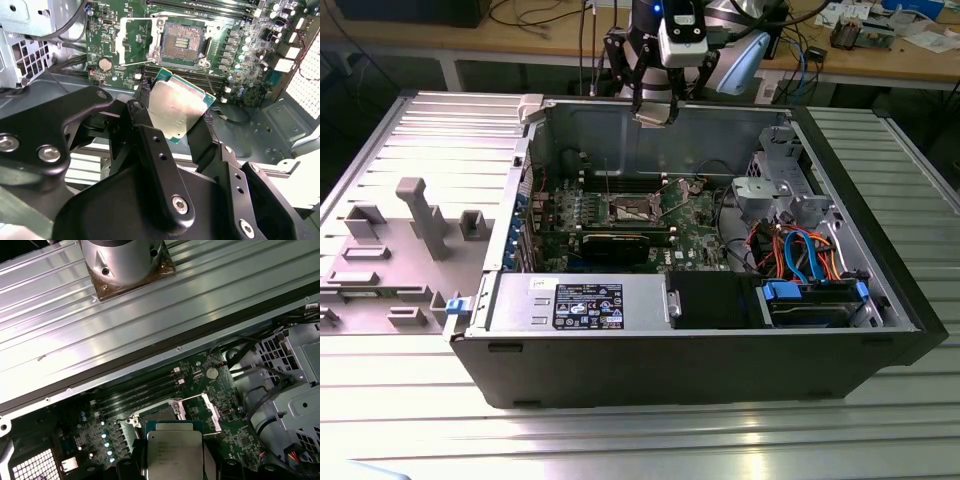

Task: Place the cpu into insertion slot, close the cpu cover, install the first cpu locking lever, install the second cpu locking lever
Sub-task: 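Place the cpu into insertion slot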

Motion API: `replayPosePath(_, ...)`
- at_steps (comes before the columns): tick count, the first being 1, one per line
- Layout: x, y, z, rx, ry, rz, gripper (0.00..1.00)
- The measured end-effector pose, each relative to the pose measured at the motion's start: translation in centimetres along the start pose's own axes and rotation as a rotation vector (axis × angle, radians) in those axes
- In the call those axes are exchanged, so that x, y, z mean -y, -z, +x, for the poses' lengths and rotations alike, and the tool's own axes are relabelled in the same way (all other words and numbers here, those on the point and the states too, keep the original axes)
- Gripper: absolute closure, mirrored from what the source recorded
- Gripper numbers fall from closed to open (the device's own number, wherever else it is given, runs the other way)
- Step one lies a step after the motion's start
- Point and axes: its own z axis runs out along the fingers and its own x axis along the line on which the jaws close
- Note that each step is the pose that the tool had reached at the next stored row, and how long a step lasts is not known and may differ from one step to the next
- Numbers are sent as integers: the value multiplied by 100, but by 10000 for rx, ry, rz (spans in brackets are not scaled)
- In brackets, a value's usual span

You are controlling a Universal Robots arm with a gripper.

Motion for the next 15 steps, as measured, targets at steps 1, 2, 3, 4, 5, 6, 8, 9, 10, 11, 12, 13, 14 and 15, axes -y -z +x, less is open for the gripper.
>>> replayPosePath(1,0,0,0,7,-87,-2,45)
replayPosePath(2,0,0,0,17,-194,-3,45)
replayPosePath(3,0,-1,0,28,-311,-6,45)
replayPosePath(4,0,-2,0,38,-427,-9,45)
replayPosePath(5,0,-2,0,42,-466,-11,45)
replayPosePath(6,0,-2,0,42,-470,-10,45)
replayPosePath(8,0,-2,0,43,-473,-10,45)
replayPosePath(9,0,-2,0,43,-473,-10,45)
replayPosePath(10,0,-2,0,42,-473,-11,45)
replayPosePath(11,0,-2,0,43,-476,-10,45)
replayPosePath(12,1,-3,1,58,-635,-13,45)
replayPosePath(13,1,-4,1,73,-817,-17,45)
replayPosePath(14,1,-6,1,87,-969,-20,45)
replayPosePath(15,1,-8,0,98,-1089,-22,45)
